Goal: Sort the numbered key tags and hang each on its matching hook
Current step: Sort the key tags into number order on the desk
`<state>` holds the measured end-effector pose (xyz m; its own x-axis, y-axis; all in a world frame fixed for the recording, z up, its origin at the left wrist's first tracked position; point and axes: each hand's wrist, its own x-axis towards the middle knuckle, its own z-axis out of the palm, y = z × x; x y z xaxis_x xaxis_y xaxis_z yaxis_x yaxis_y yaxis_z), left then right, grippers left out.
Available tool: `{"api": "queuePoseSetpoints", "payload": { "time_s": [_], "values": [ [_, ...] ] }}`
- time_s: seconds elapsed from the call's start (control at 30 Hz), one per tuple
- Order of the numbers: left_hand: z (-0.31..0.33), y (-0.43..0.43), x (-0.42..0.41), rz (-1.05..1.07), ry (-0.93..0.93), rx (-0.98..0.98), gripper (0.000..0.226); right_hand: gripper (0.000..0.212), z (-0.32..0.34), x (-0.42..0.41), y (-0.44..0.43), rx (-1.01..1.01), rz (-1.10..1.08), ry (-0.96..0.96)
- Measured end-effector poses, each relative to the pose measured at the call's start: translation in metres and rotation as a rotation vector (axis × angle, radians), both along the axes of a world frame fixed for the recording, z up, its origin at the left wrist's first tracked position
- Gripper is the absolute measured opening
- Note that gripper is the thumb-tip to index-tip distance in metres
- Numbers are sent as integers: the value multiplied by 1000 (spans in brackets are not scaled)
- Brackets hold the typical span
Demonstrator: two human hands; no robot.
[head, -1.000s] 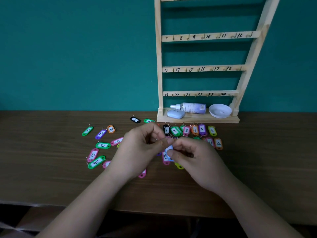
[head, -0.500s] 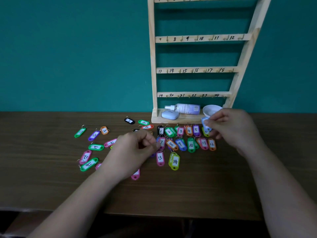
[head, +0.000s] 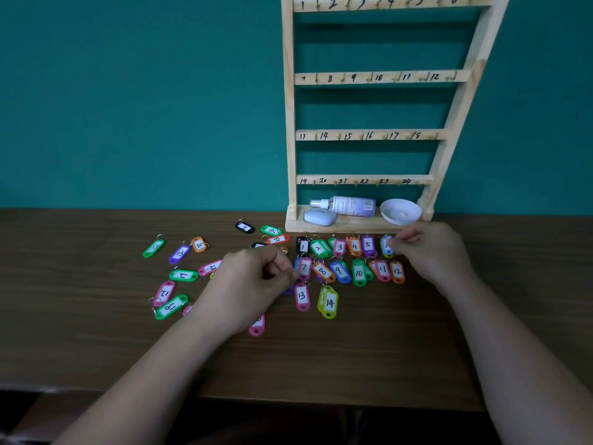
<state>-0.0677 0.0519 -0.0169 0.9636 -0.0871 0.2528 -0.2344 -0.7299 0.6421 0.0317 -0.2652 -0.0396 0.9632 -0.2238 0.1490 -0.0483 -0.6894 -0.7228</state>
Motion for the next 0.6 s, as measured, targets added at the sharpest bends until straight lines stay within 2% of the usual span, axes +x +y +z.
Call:
{"api": "queuePoseSetpoints", "payload": {
  "time_s": [0.17, 0.27, 0.43, 0.6],
  "values": [
    [-3, 16, 6, 25, 5, 38, 16, 16, 3, -6, 5, -38, -8, -46],
    [-3, 27, 10, 62, 10, 41, 16, 5, 7, -17, 12, -66, 13, -144],
    [2, 53, 14, 156, -13, 45, 13, 7, 11, -46, 39, -63, 167, -288],
    [7, 80, 17, 237, 4, 76, 10, 11, 7, -67, 69, -75, 298, -286]
  ]
}}
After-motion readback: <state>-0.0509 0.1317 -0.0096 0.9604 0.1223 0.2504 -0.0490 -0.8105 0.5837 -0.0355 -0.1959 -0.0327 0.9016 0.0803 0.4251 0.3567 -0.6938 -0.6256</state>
